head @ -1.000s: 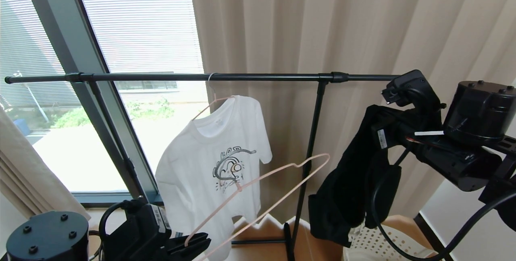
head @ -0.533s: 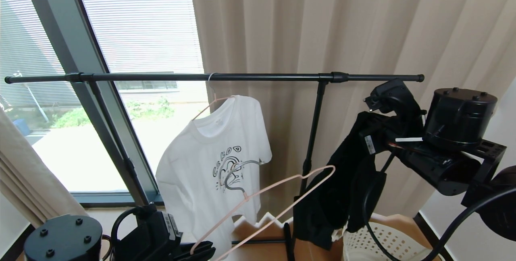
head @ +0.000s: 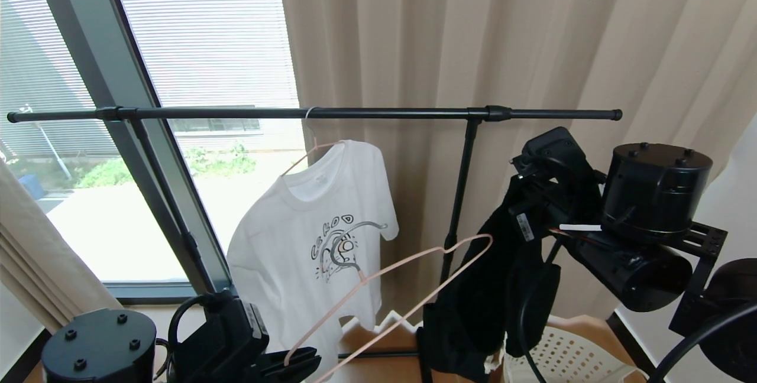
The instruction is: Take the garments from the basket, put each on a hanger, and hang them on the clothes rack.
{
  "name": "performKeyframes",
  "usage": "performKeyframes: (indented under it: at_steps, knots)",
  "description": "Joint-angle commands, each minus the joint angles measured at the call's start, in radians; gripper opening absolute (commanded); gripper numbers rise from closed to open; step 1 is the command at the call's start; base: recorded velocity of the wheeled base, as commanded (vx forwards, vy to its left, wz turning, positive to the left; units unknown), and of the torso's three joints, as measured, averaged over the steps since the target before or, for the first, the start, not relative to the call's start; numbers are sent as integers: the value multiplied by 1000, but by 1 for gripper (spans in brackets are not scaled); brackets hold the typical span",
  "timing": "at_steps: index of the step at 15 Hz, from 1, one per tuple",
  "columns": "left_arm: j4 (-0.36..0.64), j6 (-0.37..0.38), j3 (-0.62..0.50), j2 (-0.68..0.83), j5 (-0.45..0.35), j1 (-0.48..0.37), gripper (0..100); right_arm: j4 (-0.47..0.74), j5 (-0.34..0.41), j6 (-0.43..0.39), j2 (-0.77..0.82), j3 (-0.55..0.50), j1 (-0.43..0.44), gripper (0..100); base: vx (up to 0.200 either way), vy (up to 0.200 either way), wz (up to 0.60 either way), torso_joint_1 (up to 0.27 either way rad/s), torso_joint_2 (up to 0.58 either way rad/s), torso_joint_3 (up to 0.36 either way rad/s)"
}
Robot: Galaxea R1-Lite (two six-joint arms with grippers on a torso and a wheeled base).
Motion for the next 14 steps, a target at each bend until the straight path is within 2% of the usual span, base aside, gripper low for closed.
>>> performKeyframes:
  at_steps: [1, 6, 10, 14]
  knots:
    - [0, -16, -15, 11, 4, 0, 0, 0, -27, 0, 0, -1, 45, 0, 0, 0, 0, 0, 0, 0]
    - [-10, -43, -18, 11, 76, -41, 0, 0, -109, 1, 14, 1, 112, 0, 0, 0, 0, 0, 0, 0]
    - [-42, -45, -28, 37, 78, -61, 0, -2, -130, 12, 37, -10, 152, 0, 0, 0, 0, 0, 0, 0]
    - [-43, -43, -17, 40, 79, -107, 0, -129, -176, 23, 79, -30, 166, 0, 0, 0, 0, 0, 0, 0]
